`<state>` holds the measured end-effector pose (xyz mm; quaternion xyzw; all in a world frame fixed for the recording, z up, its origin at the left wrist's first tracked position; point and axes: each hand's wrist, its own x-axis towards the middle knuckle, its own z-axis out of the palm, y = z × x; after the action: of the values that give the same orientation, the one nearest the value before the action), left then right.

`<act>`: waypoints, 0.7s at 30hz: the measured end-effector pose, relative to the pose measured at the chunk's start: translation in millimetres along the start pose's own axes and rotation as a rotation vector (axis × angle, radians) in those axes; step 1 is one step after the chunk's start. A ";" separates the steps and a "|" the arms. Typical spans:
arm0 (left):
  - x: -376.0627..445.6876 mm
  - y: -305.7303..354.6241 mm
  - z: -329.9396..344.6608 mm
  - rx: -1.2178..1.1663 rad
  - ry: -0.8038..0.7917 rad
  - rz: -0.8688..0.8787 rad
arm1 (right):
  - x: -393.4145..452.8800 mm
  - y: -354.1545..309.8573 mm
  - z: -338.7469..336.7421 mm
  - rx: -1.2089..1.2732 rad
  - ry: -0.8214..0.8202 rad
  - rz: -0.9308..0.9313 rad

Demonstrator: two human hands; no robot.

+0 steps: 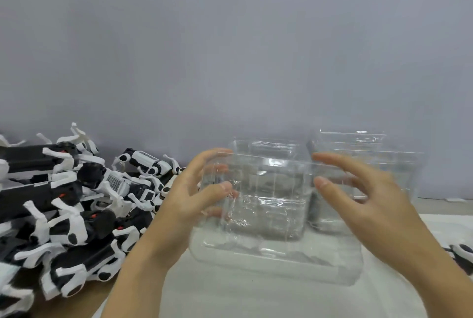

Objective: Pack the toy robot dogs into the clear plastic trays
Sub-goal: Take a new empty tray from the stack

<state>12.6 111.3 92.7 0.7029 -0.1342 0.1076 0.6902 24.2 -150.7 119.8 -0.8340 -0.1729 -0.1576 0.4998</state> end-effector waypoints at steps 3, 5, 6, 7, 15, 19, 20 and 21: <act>-1.4 -3.9 -1.7 0.108 -0.018 -0.030 | 0.8 8.9 -4.0 -0.036 -0.080 0.093; -2.8 -6.9 -3.8 0.177 -0.034 -0.068 | 1.0 16.2 -4.6 -0.054 -0.126 0.154; -3.1 -8.6 -4.4 0.201 -0.052 -0.099 | 1.2 20.0 -4.2 -0.059 -0.155 0.185; -3.6 -10.1 -4.9 0.214 -0.078 -0.136 | 1.3 24.0 -3.4 -0.055 -0.184 0.214; -9.3 -22.5 -5.2 0.457 -0.288 -0.417 | -0.1 59.6 10.3 -0.113 -0.340 0.412; -9.4 -32.9 -4.1 0.514 -0.252 -0.503 | -3.8 70.2 29.0 -0.140 -0.384 0.437; -9.3 -37.7 -4.9 0.544 -0.238 -0.523 | -4.2 72.1 33.2 -0.151 -0.382 0.427; -9.6 -42.3 -5.7 0.571 -0.223 -0.542 | -4.3 73.7 36.8 -0.164 -0.373 0.414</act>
<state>18.0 117.9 49.7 0.8835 0.0173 -0.1221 0.4519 56.6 -151.0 43.8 -0.9036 -0.0746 0.0906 0.4119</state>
